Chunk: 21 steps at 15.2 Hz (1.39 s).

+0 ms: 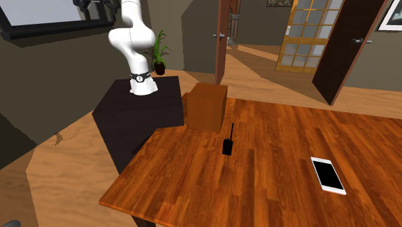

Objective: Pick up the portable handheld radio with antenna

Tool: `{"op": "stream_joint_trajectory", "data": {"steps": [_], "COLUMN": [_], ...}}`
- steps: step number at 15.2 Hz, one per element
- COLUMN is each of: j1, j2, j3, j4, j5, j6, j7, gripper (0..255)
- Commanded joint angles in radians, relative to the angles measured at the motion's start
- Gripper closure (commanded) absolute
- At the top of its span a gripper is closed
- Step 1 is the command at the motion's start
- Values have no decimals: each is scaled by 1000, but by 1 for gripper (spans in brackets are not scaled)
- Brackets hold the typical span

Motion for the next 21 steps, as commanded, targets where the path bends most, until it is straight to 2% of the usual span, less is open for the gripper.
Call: {"op": "stream_joint_trajectory", "data": {"steps": [1,11,17,21], "j1": [0,76,113,123], "j2": [0,54,166,273], "j3": [0,148,248,322], "j4": [0,-211,-275,-288], "j5": [0,63,78,64], "j6": [0,321,530,670], "j7": [0,133,223,296], "gripper": [0,0,0,0]}}
